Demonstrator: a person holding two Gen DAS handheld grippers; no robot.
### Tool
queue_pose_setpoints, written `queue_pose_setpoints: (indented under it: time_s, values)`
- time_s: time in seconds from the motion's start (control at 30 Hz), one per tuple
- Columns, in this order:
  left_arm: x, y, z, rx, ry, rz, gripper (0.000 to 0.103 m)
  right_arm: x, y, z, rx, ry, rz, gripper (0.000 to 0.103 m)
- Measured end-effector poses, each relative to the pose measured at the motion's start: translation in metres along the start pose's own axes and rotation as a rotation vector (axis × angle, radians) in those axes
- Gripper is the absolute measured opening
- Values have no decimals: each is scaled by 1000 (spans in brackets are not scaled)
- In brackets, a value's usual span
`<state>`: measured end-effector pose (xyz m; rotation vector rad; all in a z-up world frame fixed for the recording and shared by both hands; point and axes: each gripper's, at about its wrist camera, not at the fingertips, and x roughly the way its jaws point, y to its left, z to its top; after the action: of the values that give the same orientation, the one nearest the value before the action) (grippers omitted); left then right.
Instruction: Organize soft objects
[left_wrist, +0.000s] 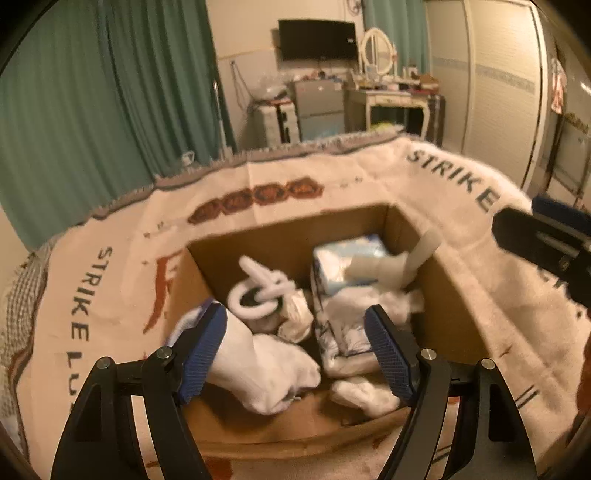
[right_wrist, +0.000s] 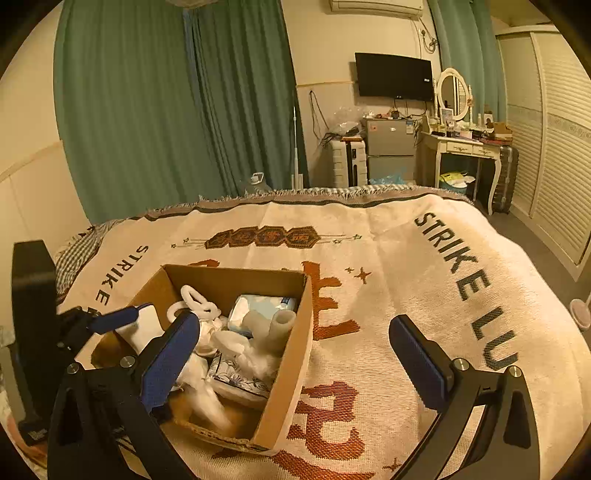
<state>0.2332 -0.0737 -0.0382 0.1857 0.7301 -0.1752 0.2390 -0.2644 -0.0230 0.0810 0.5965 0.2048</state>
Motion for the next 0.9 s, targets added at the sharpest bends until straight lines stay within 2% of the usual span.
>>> queue_pose_setpoints:
  time_s: [0.17,0.33,0.37,0.47,0.57,0.73,0.83,0.9]
  values:
    - [-54,6,18,-5,-102,36,78,-41,6,12,-10,-59,-14,103]
    - [-140,14,28,-19,-295,106,78,-105,22,27,-35,-157,-14,103]
    - [-165,16,28,-27,-354,120,78,-119,25,30,-38,-178,-14,103]
    - [-213,22,20,-47,-479,144,96,-155,38,34,-55,-222,-18,103]
    - [-252,25,0,-62,-579,203,96,-184,52,31,-82,-259,-13,103]
    - [-261,36,-33,-90,-584,251,96,-211,75,13,-124,-312,-1,103]
    - [-248,43,-47,-118,-570,256,96,-207,83,-2,-137,-318,41,103]
    - [-230,45,-56,-145,-528,249,96,-197,87,-13,-144,-312,45,103]
